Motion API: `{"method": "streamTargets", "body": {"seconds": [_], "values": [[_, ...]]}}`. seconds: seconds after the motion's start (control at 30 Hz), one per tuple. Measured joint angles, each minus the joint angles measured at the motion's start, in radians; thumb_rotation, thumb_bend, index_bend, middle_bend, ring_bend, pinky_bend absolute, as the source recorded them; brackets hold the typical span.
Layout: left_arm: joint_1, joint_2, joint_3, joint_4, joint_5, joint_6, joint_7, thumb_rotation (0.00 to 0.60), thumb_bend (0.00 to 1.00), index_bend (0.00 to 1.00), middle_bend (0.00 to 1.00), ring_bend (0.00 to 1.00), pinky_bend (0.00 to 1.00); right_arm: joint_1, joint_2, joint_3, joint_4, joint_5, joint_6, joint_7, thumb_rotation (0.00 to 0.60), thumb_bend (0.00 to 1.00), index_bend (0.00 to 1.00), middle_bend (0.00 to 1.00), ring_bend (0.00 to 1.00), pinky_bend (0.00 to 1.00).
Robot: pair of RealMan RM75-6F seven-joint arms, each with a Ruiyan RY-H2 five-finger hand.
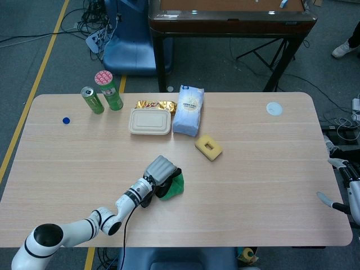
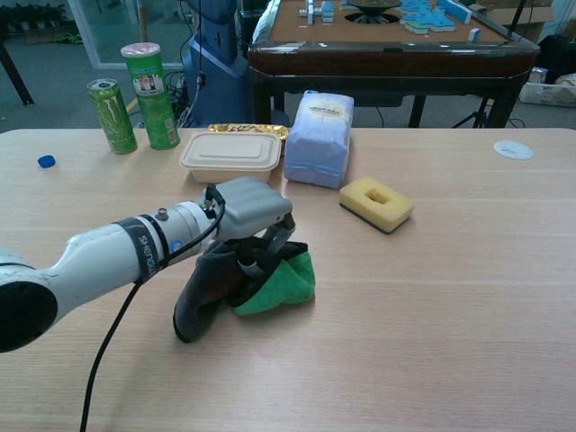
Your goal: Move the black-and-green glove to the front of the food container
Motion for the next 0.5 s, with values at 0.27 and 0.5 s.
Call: {"method": "streamTargets", "body": {"seconds": [0.27, 0.5], "values": [[0.037, 0.116, -0.045, -0.06, -0.034, 0.05, -0.032, 0.6, 0.14, 0.61, 0.62, 0.63, 0.93, -0.002, -0.005, -0.002, 0.005, -0.011, 0.007, 0.006, 0.6, 0.1, 0.24, 0.28, 0.23, 0.29], [0.066, 0.211, -0.088, -0.104, -0.076, 0.076, -0.098, 0.6, 0.14, 0.59, 0.6, 0.61, 0.93, 0.004, -0.009, -0.001, 0.007, -0.015, 0.001, 0.006, 0.6, 0.1, 0.24, 0.28, 0.23, 0.29]]}}
